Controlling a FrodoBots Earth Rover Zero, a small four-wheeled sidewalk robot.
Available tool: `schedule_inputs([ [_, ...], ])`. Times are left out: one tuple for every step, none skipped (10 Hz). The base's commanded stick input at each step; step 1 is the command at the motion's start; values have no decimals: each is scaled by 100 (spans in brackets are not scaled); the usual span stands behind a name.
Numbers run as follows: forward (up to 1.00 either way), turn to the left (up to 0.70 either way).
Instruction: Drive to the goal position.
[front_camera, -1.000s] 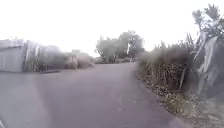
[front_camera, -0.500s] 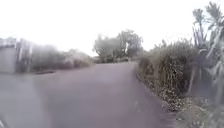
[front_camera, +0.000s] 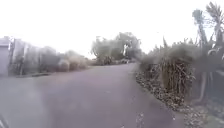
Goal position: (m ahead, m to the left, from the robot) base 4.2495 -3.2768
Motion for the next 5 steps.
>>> schedule_inputs([
  [70, -14],
  [70, -14],
  [70, -14],
  [70, -14],
  [70, -14],
])
